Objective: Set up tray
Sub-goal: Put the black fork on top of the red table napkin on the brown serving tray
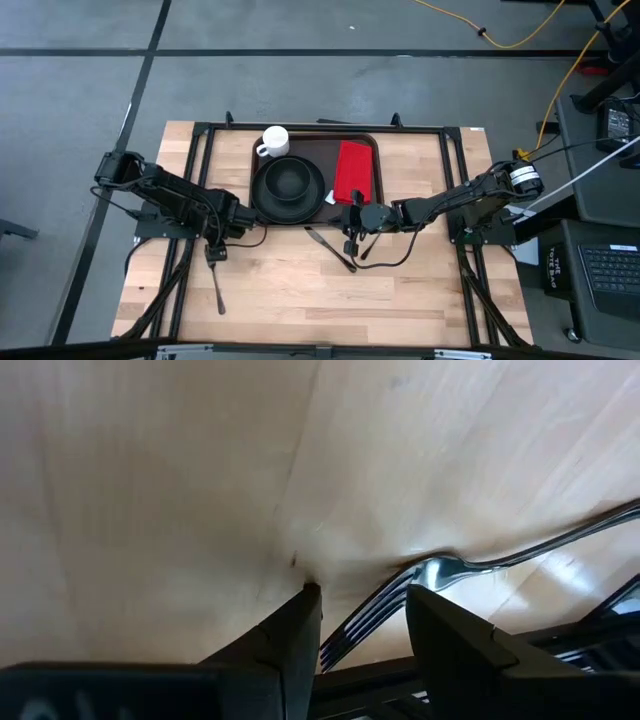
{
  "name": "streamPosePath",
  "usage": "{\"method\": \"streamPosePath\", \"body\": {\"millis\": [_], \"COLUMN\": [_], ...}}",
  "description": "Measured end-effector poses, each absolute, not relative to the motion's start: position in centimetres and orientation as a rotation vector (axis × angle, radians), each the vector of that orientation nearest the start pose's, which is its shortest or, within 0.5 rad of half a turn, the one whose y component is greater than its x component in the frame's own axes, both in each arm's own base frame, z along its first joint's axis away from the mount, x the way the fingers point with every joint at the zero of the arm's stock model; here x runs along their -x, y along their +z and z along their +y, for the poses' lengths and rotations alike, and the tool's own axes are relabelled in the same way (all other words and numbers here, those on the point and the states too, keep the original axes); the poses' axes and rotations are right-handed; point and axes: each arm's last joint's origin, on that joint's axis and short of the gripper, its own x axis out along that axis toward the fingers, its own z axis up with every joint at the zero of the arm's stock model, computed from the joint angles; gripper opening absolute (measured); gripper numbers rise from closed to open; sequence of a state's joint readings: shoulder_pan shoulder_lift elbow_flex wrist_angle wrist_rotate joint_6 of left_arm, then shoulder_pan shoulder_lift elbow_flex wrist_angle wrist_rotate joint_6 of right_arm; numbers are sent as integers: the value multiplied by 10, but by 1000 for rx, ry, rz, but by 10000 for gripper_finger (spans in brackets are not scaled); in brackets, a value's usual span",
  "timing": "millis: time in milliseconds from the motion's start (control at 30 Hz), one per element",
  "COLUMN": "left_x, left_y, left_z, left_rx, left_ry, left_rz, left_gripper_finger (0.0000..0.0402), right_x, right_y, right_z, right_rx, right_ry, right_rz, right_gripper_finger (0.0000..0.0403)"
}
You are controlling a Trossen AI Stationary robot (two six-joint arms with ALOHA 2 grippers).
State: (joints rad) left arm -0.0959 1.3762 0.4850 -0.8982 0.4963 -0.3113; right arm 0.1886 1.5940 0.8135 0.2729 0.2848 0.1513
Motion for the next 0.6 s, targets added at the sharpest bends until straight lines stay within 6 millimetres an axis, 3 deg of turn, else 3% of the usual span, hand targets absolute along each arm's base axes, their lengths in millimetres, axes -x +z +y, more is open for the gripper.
{"method": "streamPosePath", "body": {"millis": [400, 600], "left_x": [-146, -134], "left_y": [119, 111], "left_z": [-29, -29], "left_rx": [643, 686], "left_ry": [-150, -124], "left_rz": [1860, 1914], "left_gripper_finger": [143, 143], "right_x": [-322, -322], "right_y": [191, 191], "right_z": [53, 53], "right_rx": [-29, -31], "right_ry": [-131, -132], "right_rz": [485, 485], "right_gripper_finger": [32, 32]}}
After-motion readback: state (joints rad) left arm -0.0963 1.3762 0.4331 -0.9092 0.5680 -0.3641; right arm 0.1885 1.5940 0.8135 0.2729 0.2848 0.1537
